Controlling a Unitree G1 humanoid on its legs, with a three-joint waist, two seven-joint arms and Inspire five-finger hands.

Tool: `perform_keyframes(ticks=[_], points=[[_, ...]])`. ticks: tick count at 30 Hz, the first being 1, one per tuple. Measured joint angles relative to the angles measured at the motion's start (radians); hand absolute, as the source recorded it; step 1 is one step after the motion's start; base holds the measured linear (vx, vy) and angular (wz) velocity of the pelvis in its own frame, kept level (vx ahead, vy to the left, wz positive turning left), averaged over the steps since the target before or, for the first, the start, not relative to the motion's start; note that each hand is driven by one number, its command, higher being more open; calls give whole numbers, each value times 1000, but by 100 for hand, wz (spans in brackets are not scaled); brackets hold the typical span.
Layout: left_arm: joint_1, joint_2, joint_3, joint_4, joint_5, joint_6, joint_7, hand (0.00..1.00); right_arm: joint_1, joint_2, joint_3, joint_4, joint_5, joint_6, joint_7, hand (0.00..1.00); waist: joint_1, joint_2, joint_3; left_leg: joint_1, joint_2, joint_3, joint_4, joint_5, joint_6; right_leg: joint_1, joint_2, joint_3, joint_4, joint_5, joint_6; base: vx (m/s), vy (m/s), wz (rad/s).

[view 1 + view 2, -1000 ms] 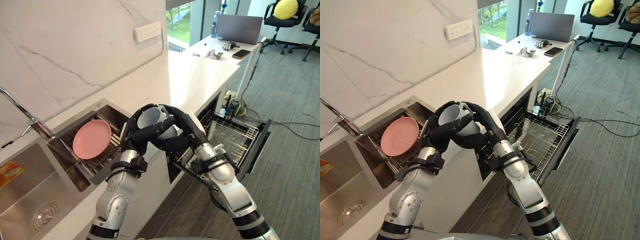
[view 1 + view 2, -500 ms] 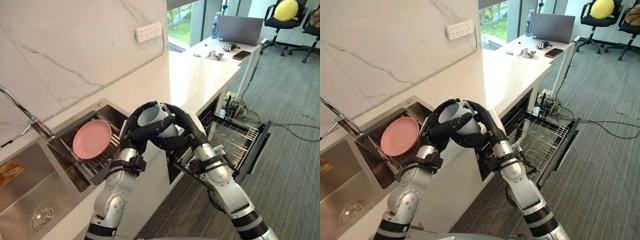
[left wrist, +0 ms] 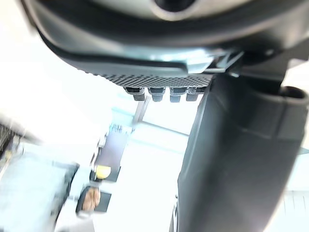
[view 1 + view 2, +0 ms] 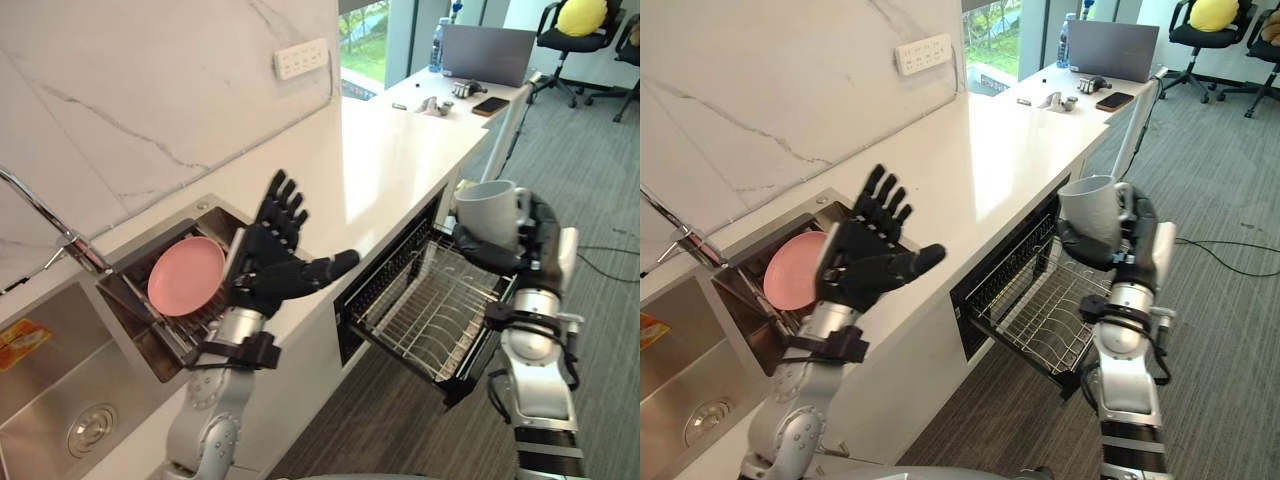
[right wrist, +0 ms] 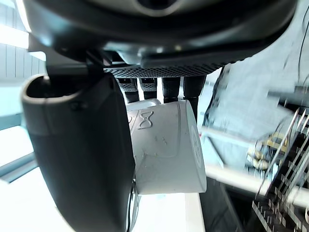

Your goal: Walk over to the sink, pick up the cup, carry it to the dishwasher, place the cup inside the dishwasher, then close the dishwasher door

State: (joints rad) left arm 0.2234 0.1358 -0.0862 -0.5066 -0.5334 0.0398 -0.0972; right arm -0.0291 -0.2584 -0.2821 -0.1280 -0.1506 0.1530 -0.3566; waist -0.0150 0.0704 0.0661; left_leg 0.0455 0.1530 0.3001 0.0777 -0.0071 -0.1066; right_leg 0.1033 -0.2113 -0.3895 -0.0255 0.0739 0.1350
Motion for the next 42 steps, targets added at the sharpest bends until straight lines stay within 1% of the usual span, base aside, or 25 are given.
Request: perform_keyframes(ticks=[1,3,4,6,7,8,12,15,16,18,19,21,22,23,24,25,27,28,30,31,33,35,36,40,42], points=[[13,0,1,0,-7,0,-12,100,3,-1,-6,5,1,0,-4,0,1,0,0,-12,6,-3,23,-11,-1,0,2,-1,0,0,0,-45,-8,10],[62,-3,-24,3,-76,21,-75,100,4,-2,-18,28,6,-1,-14,0,2,10,5,-73,41,-20,146,-71,-1,0,20,-2,0,-2,-1,-66,1,3],[72,-5,-34,6,-99,28,-91,100,4,-3,-17,34,9,-1,-15,0,2,14,7,-89,51,-26,180,-86,-1,0,26,-2,1,-3,-2,-80,16,4],[102,-17,-107,49,-205,82,-143,100,4,-4,-16,60,13,-3,-21,0,2,30,18,-129,80,-45,267,-128,4,0,45,-3,12,-15,-1,-82,35,5],[107,-20,-125,69,-232,97,-149,100,4,-4,-15,69,14,-6,-21,0,2,33,20,-133,85,-46,276,-137,11,0,48,-2,13,-19,3,-67,35,1],[112,-22,-164,119,-266,119,-154,100,5,-4,-13,82,25,-13,-21,0,3,38,22,-135,89,-47,285,-142,16,0,51,2,16,-25,-4,-59,23,-1],[130,-22,-240,254,-312,156,-165,100,15,-8,-9,92,49,-22,-12,0,0,58,40,-140,96,-57,288,-141,21,-3,63,3,28,-40,-13,-7,-4,3],[136,-21,-255,283,-341,170,-196,100,21,-13,-13,125,50,-23,1,0,0,66,45,-142,97,-74,284,-130,32,-3,70,0,49,-65,-18,53,-37,22],[133,-22,-264,311,-370,193,-240,100,21,-12,-14,161,50,-23,5,0,0,68,45,-146,94,-68,280,-108,52,-3,69,-1,64,-87,-22,63,-44,34],[118,-24,-277,361,-377,196,-265,100,21,-12,-18,184,50,-23,6,0,-1,68,45,-152,91,-49,276,-87,71,-2,66,-8,74,-96,-25,67,-56,52],[88,-32,-302,467,-319,181,-269,100,21,-12,-26,207,52,-24,11,0,-6,69,44,-164,92,27,268,-50,102,4,54,-53,83,-101,-31,59,-64,73],[73,-36,-321,560,-227,165,-268,100,21,-13,-37,210,57,-24,23,0,-19,68,45,-166,92,110,235,-8,123,7,45,-96,92,-109,-37,46,-61,80],[72,-37,-327,592,-190,162,-268,100,21,-13,-42,210,67,-26,28,0,-26,68,46,-165,92,137,214,6,127,8,39,-113,94,-112,-39,35,-32,84],[67,-37,-336,654,-94,163,-265,100,24,-16,-61,210,93,-35,53,0,-31,74,48,-153,87,173,176,30,123,15,39,-140,96,-118,-44,19,-26,68],[75,-40,-332,715,-3,162,-255,100,30,-27,-66,221,103,-47,82,0,-27,83,48,-140,76,177,145,44,108,22,41,-154,96,-121,-46,9,-30,51],[82,-39,-329,744,50,162,-247,100,33,-34,-64,231,118,-51,104,0,-24,85,47,-131,70,170,128,52,98,25,41,-156,96,-126,-45,-1,-46,19],[125,-36,-298,835,211,152,-191,100,37,-57,-43,315,129,-56,178,0,-21,85,48,-93,45,140,53,79,70,28,33,-151,114,-149,-34,-5,-19,5],[136,-35,-285,851,248,148,-174,100,36,-61,-33,342,128,-56,193,0,-17,84,48,-91,42,140,51,80,70,22,29,-146,117,-160,-24,-27,43,-1],[126,-42,-240,886,337,84,-108,100,-1,-102,19,499,127,-56,233,0,10,86,47,-99,37,136,56,79,68,-2,28,-103,122,-158,-29,-26,49,-21],[119,-39,-232,909,380,71,-85,100,-13,-106,38,538,127,-55,242,0,13,86,47,-98,36,134,55,79,66,-2,29,-100,122,-156,-28,-10,24,-16],[115,-40,-206,951,548,4,-20,100,-39,-111,82,635,126,-50,261,0,24,89,47,-98,28,126,49,77,64,-4,24,-100,122,-145,-23,-8,31,5],[116,-41,-205,954,607,1,-11,100,-57,-120,105,669,125,-45,273,0,28,93,49,-98,21,123,44,77,64,-7,19,-99,121,-142,-22,-14,37,6],[115,-43,-198,965,603,9,-10,100,-81,-127,117,694,117,-45,275,0,27,99,51,-98,16,123,38,78,64,-8,17,-100,116,-138,-20,0,0,0],[112,-94,-116,997,523,23,27,100,-138,-183,121,755,103,-37,274,0,27,114,55,-107,4,110,28,84,68,2,17,-115,97,-119,-18,23,8,10],[109,-102,-86,1009,482,28,32,100,-159,-212,110,787,82,-36,274,0,27,120,56,-115,0,94,26,88,69,6,17,-129,95,-117,-17,27,-3,26]])
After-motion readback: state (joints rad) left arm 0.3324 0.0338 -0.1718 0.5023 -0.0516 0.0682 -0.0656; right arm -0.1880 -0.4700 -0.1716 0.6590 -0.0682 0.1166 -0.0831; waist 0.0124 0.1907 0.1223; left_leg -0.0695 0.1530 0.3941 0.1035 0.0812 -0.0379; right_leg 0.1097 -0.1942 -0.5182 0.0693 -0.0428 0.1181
